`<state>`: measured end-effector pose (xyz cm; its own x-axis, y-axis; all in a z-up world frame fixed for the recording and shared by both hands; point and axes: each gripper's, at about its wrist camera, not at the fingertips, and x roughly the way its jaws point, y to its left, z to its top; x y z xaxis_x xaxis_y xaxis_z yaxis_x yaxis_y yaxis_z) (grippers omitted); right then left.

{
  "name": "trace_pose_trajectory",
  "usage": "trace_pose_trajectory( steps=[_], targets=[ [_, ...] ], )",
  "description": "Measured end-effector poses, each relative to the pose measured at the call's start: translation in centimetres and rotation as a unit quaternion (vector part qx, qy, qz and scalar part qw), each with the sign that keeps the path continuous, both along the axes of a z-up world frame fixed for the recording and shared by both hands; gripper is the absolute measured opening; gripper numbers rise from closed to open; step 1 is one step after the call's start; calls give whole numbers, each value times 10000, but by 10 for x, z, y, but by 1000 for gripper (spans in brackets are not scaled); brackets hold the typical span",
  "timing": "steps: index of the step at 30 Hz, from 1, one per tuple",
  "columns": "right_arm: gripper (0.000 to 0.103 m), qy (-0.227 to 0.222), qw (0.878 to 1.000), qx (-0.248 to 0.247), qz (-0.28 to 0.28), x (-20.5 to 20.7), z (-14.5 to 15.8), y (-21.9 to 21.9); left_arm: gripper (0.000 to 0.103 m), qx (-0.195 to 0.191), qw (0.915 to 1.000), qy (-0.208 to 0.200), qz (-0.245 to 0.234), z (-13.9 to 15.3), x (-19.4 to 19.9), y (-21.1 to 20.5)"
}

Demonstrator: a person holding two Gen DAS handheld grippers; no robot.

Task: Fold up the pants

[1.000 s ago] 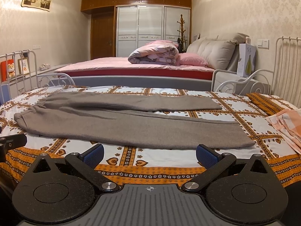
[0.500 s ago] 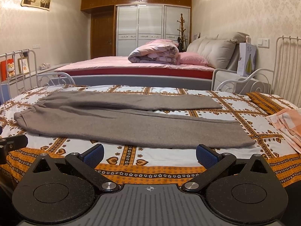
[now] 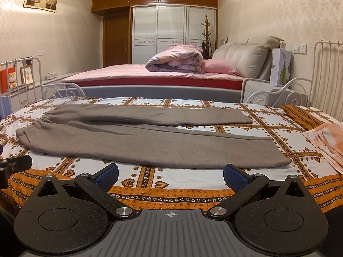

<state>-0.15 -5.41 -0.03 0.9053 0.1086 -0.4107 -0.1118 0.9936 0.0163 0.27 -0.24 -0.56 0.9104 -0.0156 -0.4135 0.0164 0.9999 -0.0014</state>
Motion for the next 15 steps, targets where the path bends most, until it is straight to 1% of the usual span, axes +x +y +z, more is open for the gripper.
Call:
trace_pose_trajectory(
  steps=[15],
  targets=[
    [103,8,10000,4,-1,0,1,-1,97,6,10000,24,-19,0,2,2]
  ],
)
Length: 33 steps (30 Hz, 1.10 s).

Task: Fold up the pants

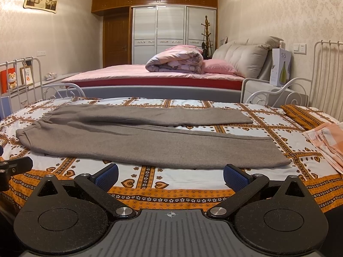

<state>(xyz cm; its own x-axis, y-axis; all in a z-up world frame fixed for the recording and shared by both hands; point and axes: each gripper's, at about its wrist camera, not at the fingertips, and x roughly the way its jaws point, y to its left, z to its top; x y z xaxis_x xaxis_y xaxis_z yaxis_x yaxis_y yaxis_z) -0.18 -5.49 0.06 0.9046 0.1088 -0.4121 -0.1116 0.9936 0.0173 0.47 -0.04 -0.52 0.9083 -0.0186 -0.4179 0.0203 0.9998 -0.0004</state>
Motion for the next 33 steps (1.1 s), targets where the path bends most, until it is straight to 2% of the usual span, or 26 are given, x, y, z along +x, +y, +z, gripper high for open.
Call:
trace_pose_trajectory(
  steps=[23,26,29,32,33],
  targets=[
    [103,44,9999,16,107,4,2,5,97,-203,9994,232,147,4,7,6],
    [103,104,9996,82,250,9,9,4,97,-403,9984,337,185,13,23,19],
    [103,-11,9987,217,451,23,23,1,97,-283,9975,431,483,22,54,40],
    [103,42,9970,268,723,59,36,2,97,-368,9972,545,369,29,96,73],
    [103,77,9965,217,798,75,40,4,97,-369,9968,539,468,31,108,85]
  ],
)
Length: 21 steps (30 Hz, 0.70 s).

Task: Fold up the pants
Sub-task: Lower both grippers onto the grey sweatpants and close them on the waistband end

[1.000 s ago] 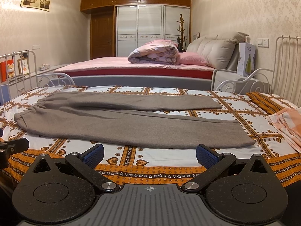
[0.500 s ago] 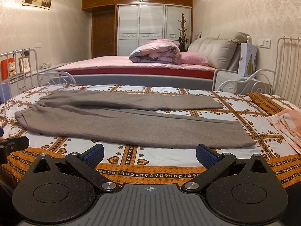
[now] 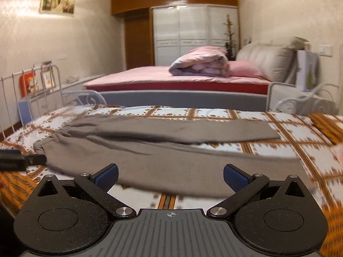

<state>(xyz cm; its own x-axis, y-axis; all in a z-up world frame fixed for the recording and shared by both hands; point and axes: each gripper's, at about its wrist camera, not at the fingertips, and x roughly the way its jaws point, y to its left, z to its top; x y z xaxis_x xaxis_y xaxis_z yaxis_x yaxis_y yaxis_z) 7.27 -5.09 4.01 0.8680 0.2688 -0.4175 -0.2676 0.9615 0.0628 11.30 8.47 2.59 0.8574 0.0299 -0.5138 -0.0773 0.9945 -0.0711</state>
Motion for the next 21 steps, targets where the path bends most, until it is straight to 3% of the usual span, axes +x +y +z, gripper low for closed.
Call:
trace_pose_trajectory(
  steps=[3,8,9,11,12,16,21],
  targets=[
    [103,10,9995,-84,315,48,9,8,94,142,9999,-46,88,9,45,39],
    [103,-86,9958,-468,779,141,18,31,68,599,9980,147,121,12,136,99],
    [102,-85,9945,-545,889,164,18,37,68,629,9976,264,107,8,160,113],
    [78,79,9905,-625,1226,208,11,50,68,603,9970,433,213,0,203,139],
    [75,225,9891,-657,1299,236,7,58,68,553,9968,516,272,-5,223,152],
    [74,498,9840,-746,1541,331,-20,84,69,286,9948,871,446,-35,292,201],
    [72,865,9780,-789,1728,412,-61,121,65,192,9889,1392,475,-69,351,229]
  ],
)
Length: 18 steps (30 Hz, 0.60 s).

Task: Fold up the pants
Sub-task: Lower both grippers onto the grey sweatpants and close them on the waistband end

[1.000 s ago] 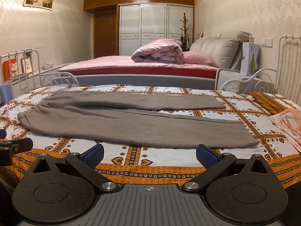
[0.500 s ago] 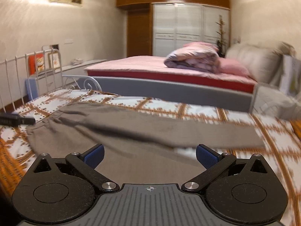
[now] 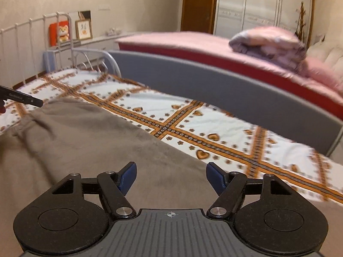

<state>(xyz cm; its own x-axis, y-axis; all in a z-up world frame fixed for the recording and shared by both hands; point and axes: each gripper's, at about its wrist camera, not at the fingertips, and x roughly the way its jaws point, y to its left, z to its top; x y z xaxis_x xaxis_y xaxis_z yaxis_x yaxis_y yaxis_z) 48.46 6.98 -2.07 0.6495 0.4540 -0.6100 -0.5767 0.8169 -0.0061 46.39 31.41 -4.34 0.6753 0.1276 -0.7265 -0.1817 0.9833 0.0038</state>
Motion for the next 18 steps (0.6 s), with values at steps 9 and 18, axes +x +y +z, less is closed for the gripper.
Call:
trace_pose_trajectory(
  steps=[9,18],
  targets=[
    [67,311,9981,-322,414,78,-43,47,65,-43,9992,261,-295,-24,40,14],
    [51,917,9916,-353,835,108,-54,48,60,-324,9977,286,-518,-31,51,22]
  ],
)
